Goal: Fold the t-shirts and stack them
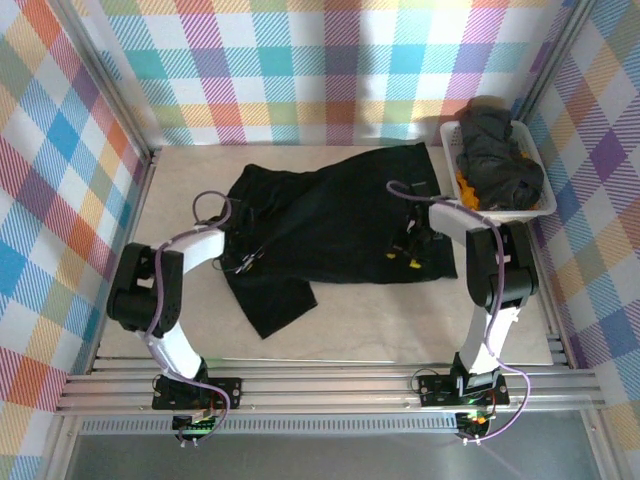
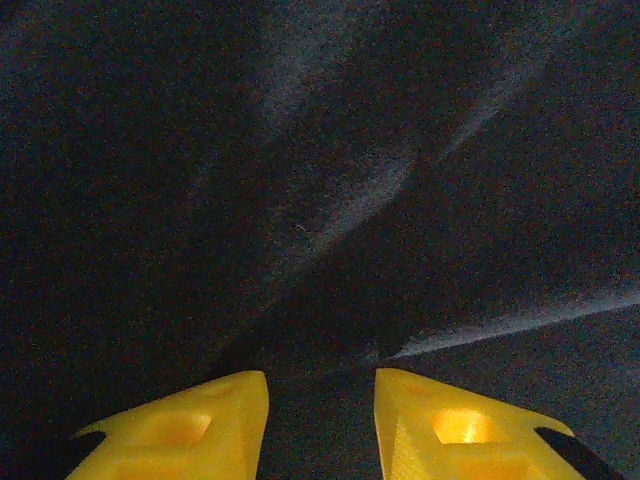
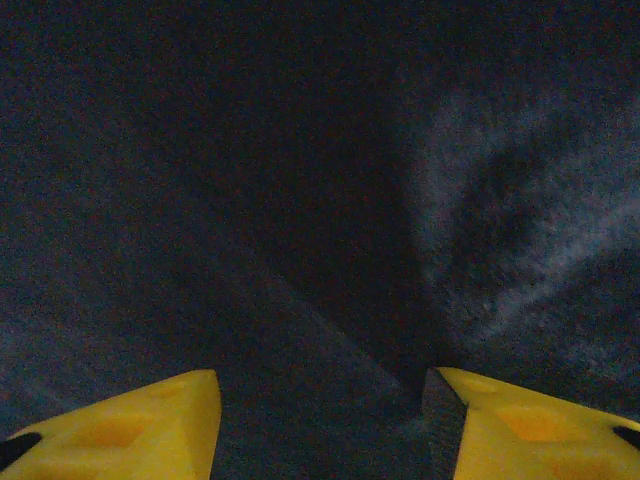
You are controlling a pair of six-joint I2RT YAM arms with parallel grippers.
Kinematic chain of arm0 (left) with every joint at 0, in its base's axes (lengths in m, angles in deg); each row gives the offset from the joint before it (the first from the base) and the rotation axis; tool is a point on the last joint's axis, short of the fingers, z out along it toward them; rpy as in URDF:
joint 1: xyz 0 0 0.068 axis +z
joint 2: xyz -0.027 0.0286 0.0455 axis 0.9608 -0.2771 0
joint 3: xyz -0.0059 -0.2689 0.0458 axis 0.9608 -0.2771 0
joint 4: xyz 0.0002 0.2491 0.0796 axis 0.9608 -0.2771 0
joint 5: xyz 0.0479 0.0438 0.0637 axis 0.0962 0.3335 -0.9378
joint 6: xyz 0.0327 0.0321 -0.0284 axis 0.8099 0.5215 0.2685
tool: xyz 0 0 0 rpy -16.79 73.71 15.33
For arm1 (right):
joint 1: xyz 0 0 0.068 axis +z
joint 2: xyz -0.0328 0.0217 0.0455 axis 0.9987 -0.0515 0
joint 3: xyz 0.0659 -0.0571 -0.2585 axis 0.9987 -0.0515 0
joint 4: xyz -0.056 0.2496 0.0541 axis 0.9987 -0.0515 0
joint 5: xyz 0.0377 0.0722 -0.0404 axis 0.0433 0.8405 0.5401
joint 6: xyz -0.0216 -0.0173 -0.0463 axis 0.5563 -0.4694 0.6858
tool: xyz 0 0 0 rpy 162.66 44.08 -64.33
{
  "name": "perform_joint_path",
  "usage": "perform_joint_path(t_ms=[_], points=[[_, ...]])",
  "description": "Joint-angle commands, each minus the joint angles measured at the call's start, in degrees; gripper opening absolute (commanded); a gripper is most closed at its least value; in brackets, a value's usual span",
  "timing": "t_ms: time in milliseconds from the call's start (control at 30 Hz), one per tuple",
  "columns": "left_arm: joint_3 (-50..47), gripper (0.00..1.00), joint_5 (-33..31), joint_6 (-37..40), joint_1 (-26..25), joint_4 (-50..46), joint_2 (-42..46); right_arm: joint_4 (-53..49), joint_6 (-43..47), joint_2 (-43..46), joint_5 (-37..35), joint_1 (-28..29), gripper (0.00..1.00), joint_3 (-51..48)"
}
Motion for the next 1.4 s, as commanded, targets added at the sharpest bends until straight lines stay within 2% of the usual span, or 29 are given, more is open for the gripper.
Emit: perform_joint_path(t_ms=[0,100,233,367,467,700,900,1100,1367], points=[[-6.11,0.35,-1.77,2.38,3.6,-5.93,3.2,-3.39,-2.99,6.08,0.54,1.73,0.57,-7.35],[-6.35,0.39,-1.33,4.49,4.89,-7.62,8.73,-3.35,-4.45,12.54,-0.1,2.23,0.57,-11.77],[0.83,0.6,-1.83,4.19,4.97,-10.47,14.73,-4.79,-4.96,17.14,0.36,2.22,0.58,-11.1],[8.15,0.77,2.42,-0.61,5.22,-7.99,10.28,-2.68,-5.55,18.26,1.94,2.31,0.6,-8.9],[10.74,0.82,3.68,-7.21,5.61,-6.27,4.9,-1.05,-5.79,17.54,2.63,2.36,0.6,-7.35],[8.65,0.83,5.08,-25.33,8.14,9.87,0.16,1.56,-5.51,14.47,4.28,3.01,0.6,-5.91],[13.12,0.74,2.54,-25.92,8.17,0.49,-3.6,2.63,-5.92,13.56,5.13,3.19,0.6,-6.05],[13.82,0.72,3.06,-25.83,8.27,2.04,-7.62,2.89,-5.94,12.86,5.7,3.44,0.6,-4.82],[16.98,0.59,3.77,-25.47,8.53,5.57,-13.08,3.17,-6.0,12.62,6.48,3.51,0.6,-4.11]])
